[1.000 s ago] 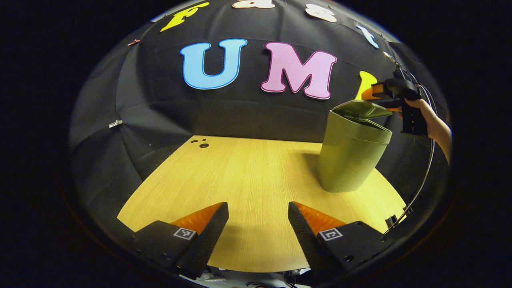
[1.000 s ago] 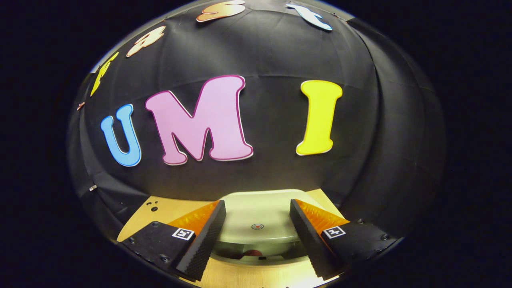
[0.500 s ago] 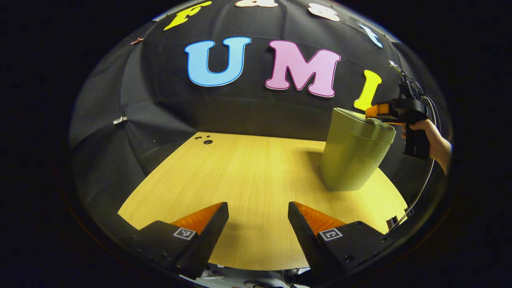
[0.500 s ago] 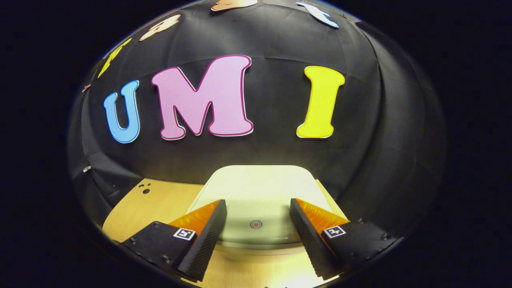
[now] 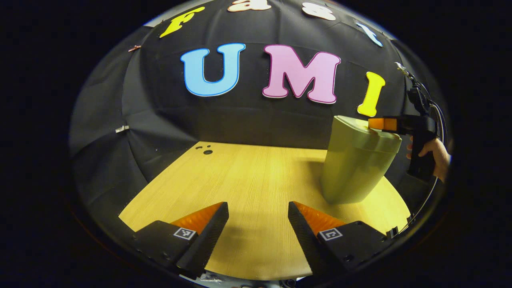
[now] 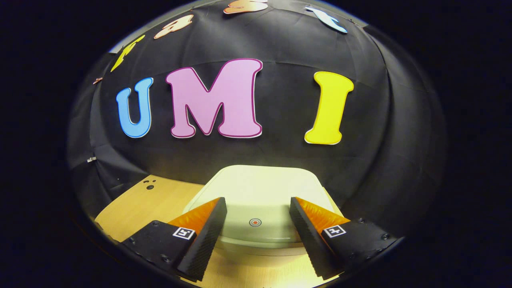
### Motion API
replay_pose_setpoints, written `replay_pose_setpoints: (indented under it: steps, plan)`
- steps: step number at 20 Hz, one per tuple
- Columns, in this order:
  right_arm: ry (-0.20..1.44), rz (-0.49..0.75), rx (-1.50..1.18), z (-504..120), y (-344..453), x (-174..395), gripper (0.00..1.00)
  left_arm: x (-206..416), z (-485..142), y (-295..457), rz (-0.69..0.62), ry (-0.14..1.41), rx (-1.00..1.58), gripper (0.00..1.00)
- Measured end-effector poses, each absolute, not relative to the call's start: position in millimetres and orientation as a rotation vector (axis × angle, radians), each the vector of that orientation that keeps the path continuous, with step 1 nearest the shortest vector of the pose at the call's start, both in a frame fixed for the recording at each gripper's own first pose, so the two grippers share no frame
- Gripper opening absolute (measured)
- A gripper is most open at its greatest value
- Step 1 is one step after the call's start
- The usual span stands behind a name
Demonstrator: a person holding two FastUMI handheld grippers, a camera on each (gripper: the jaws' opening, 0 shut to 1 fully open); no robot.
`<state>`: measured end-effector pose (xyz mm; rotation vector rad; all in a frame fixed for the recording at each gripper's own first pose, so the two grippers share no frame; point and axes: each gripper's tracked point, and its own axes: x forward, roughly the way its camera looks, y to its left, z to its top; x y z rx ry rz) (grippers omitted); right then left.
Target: Press the lid of the desktop garbage bin to open it, pick up the crumpled paper on the desktop and throw it into the bin, then pick up the pop can on the desktop and drop it into the bin, and finally close the garbage bin lid.
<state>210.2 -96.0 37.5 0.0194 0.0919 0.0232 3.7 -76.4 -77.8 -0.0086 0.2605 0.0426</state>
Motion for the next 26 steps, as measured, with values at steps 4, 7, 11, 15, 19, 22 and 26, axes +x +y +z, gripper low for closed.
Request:
replay_pose_setpoints:
  steps: [4,7,11,15,19,22,26]
  plan:
    - [0.048,0.015,0.046,49,-98,196,1.0,3,-42,-93,0.017,0.187,0.003,0.96]
    - [-0.008,0.044,0.043,59,-78,167,0.98,2,-8,-97,0.001,0.109,0.049,0.96]
    - [-0.025,0.089,0.023,58,-44,119,0.98,-6,23,-104,-0.048,0.041,0.05,0.96]
    - [0.037,0.118,0.033,31,-12,87,0.98,-28,27,-96,-0.074,0.012,0.056,0.96]
    - [0.14,0.132,0.078,-8,14,64,0.99,-39,-1,-79,-0.076,0.055,0.008,0.96]
    - [0.181,0.139,0.068,-25,27,52,0.99,-43,-10,-53,-0.047,0.076,-0.027,0.96]
    - [0.216,0.166,0.061,-39,48,41,0.99,-51,-26,-36,-0.023,0.106,-0.099,0.96]
